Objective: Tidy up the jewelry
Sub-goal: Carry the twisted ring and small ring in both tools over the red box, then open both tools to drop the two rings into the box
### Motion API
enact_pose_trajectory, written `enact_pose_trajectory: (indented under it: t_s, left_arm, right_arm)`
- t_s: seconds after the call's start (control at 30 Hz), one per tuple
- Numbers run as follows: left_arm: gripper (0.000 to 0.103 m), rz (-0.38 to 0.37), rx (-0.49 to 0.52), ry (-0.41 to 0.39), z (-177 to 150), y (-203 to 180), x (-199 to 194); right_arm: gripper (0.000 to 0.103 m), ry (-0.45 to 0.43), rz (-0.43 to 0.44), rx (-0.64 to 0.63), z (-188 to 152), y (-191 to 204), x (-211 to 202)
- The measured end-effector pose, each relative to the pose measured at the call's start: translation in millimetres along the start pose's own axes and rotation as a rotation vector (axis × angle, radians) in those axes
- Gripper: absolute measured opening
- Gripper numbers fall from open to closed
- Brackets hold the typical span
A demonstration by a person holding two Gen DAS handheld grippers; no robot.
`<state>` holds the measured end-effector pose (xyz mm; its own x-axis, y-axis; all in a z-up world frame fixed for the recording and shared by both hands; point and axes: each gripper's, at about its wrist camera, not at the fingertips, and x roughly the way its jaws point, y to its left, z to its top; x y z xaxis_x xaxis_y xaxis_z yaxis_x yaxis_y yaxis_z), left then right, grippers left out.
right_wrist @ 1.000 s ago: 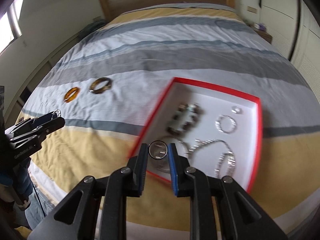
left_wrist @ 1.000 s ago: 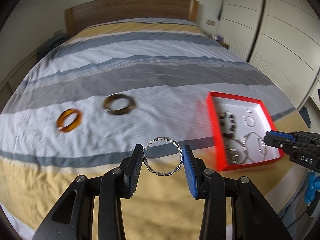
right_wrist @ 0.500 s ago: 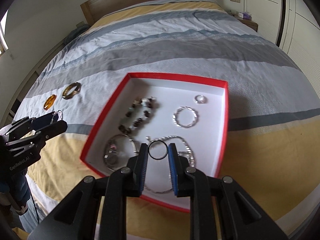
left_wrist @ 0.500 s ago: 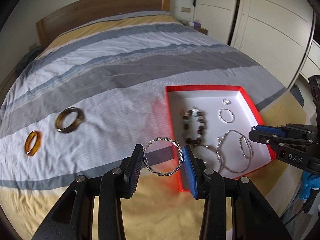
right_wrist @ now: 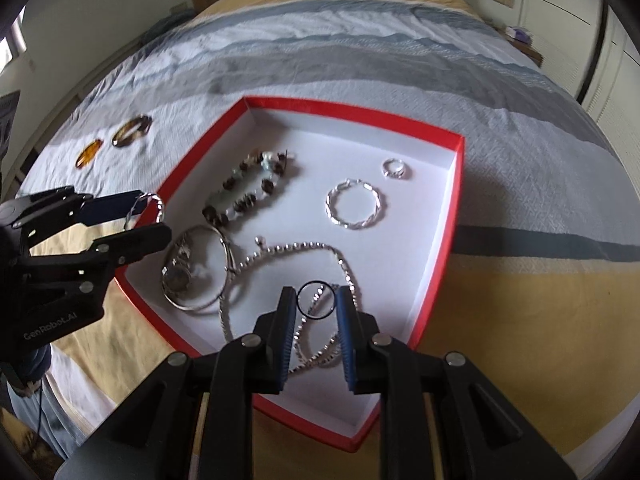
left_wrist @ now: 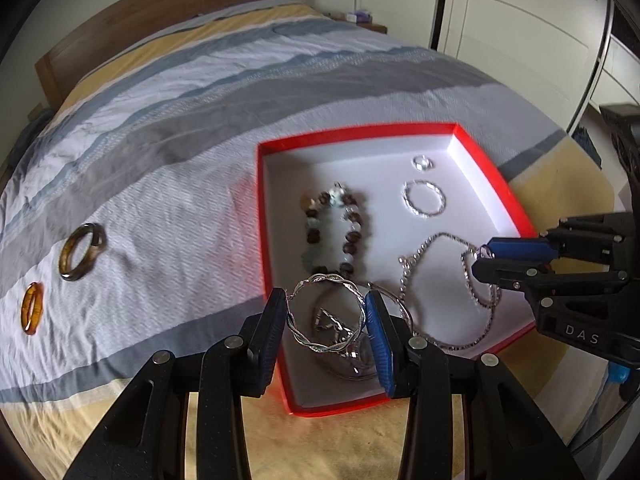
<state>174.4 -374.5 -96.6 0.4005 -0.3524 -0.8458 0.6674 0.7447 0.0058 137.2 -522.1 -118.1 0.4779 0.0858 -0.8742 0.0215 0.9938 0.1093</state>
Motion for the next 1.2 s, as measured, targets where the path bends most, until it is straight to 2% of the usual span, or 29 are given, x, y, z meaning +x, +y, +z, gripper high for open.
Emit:
enact_pose_trajectory:
  t_s: [0.3, 0.43, 0.7, 0.87, 1.0, 1.2]
  left_arm:
    - [0.040, -0.017, 0.023, 0.086, -10, -12, 27]
    - [0.040, -0.002, 0.034, 0.096, -13, -16, 34]
    - [0.041, -0.007, 0.030, 0.111, -15, -19, 33]
    - [0.042, -0.007, 0.021, 0.123, -13, -15, 26]
    - [0.042, -0.007, 0.017, 0.097, -11, -15, 7]
    - [0.042, -0.019, -0.029, -0.011, -4, -7, -50]
  right_arm:
    - [0.019, 0.075, 0.017, -0.092, -3, 3, 13]
    - [0.020, 0.096, 0.014, -0.124, -1, 6, 15]
    - [0.020, 0.115, -0.010, -0.119, -1, 8, 12]
    - [0.027, 0.096, -0.022, -0.078, -5, 4, -4]
    - [0.028, 0.056, -0.036, -0.048, -10, 0, -29]
    - [0.028, -0.010, -0.053, -0.002, -21, 0, -74]
